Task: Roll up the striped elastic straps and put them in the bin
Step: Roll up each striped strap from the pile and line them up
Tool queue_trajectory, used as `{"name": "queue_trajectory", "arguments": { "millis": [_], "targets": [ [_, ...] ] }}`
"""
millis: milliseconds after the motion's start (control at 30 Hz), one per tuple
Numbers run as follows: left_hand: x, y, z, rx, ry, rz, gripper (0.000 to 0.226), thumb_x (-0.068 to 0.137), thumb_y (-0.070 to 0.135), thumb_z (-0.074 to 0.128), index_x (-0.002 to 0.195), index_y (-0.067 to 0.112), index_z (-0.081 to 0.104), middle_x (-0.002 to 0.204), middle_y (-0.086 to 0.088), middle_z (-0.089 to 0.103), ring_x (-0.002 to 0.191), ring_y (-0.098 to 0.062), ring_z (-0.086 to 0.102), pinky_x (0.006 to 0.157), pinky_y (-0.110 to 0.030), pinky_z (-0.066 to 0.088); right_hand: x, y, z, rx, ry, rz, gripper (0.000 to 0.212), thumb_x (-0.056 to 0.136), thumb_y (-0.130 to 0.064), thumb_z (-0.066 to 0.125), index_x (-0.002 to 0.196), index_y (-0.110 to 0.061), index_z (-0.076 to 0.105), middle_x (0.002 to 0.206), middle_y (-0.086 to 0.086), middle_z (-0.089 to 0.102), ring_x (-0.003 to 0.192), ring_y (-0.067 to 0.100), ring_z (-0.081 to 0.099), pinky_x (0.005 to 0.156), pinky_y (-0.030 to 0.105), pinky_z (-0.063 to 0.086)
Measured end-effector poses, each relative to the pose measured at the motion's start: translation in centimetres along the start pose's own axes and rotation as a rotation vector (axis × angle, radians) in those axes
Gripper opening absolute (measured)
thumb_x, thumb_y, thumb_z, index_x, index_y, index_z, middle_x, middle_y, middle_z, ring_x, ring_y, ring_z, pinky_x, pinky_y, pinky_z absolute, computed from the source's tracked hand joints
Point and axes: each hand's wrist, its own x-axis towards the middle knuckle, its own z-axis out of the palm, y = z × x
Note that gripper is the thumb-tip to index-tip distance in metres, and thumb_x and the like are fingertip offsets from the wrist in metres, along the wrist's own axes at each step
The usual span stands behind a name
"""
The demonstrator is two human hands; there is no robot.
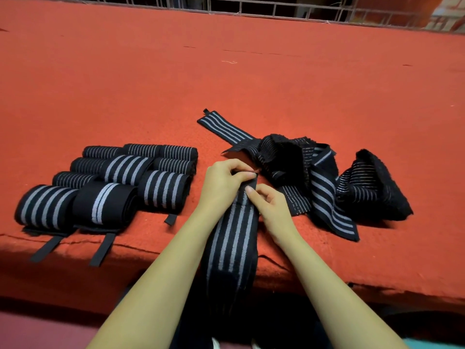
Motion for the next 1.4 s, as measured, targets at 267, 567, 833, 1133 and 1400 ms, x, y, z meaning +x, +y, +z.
{"name": "queue_trajectory", "arguments": {
  "millis": [267, 567, 833, 1133, 1400],
  "targets": [
    [-0.6, -0.4, 0.2, -0.252, 0.082, -0.100, 0.022, 0.096, 0.026, 0.057, 0.081, 0.015, 0.069, 0.075, 0.005, 0.071, 0.077, -0.001, 0.065, 0.078, -0.016, 0.048, 0.2, 0.6, -0.4, -0.002, 0.024, 0.081, 0.005, 0.088, -0.009, 0.068, 0.092, -0.012, 0.066, 0.079, 0.015, 0.071, 0.071, 0.019, 0.065, 0.067, 0.030, 0.050],
    [-2.4, -3.4, -0.4, -0.281, -0.121, -0.190, 0.016, 0.095, 0.028, 0.058, 0.101, 0.019, 0.070, 0.100, 0.006, 0.070, 0.099, -0.004, 0.063, 0.086, -0.015, 0.044, -0.1, 0.0, -0.9, -0.029, 0.003, 0.022, 0.018, 0.088, -0.009, 0.066, 0.104, -0.008, 0.073, 0.097, 0.007, 0.075, 0.093, 0.021, 0.069, 0.085, 0.034, 0.052],
    [-2.9, -4.0, -1.4, -0.355, -0.298, -0.220, 0.019, 0.094, 0.031, 0.055, 0.103, 0.020, 0.067, 0.096, 0.010, 0.069, 0.085, 0.005, 0.061, 0.075, -0.011, 0.042, -0.3, -0.5, -1.2, 0.004, -0.067, 0.104, 0.018, 0.088, -0.017, 0.068, 0.105, -0.013, 0.073, 0.090, 0.018, 0.073, 0.069, 0.028, 0.064, 0.060, 0.036, 0.047],
    [-3.3, -4.7, -1.1, -0.308, -0.195, -0.155, 0.013, 0.093, 0.011, 0.060, 0.105, 0.015, 0.064, 0.101, 0.001, 0.070, 0.092, -0.001, 0.064, 0.083, -0.013, 0.045, -0.4, -0.4, -1.1, 0.101, -0.131, 0.115, 0.025, 0.088, -0.006, 0.065, 0.113, -0.002, 0.065, 0.094, 0.014, 0.073, 0.084, 0.016, 0.069, 0.078, 0.022, 0.053],
    [-3.5, -4.0, -1.8, -0.341, -0.317, -0.189, 0.032, 0.097, 0.018, 0.055, 0.128, 0.024, 0.058, 0.111, -0.007, 0.070, 0.097, -0.007, 0.066, 0.085, -0.020, 0.051, -0.2, 0.1, -1.1, 0.026, -0.084, 0.028, 0.023, 0.097, -0.007, 0.052, 0.115, -0.002, 0.065, 0.107, 0.013, 0.071, 0.092, 0.014, 0.067, 0.082, 0.021, 0.052]
  ]
}}
